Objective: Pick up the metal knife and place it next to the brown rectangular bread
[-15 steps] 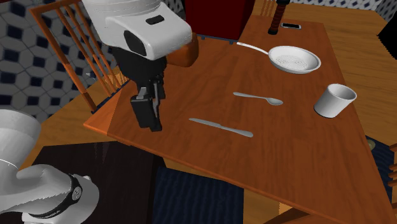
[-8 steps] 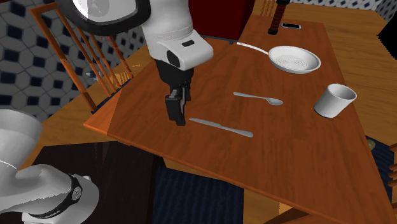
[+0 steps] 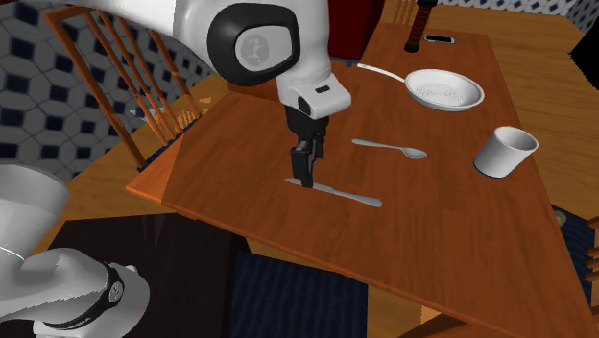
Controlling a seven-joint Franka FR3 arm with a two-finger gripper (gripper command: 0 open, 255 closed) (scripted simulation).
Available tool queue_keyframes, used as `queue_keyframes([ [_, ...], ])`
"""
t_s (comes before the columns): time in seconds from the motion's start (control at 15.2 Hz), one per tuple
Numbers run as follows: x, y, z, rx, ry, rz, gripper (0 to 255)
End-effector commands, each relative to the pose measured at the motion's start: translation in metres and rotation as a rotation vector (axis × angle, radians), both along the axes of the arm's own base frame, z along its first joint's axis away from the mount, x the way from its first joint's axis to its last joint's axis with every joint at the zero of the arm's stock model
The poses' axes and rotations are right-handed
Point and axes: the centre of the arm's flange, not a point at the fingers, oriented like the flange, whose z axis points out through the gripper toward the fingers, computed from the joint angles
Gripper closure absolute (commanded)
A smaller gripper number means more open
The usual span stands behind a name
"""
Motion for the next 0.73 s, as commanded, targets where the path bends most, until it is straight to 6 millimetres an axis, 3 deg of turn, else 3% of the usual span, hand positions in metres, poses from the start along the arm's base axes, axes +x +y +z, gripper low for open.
queue_keyframes([
  [0.0,0.021,0.007,-0.017,-0.014,-0.018,-0.054,0],
  [0.2,0.049,0.019,-0.04,-0.036,-0.039,-0.124,0],
  [0.66,0.054,0.011,-0.076,-0.036,-0.039,-0.124,0],
])
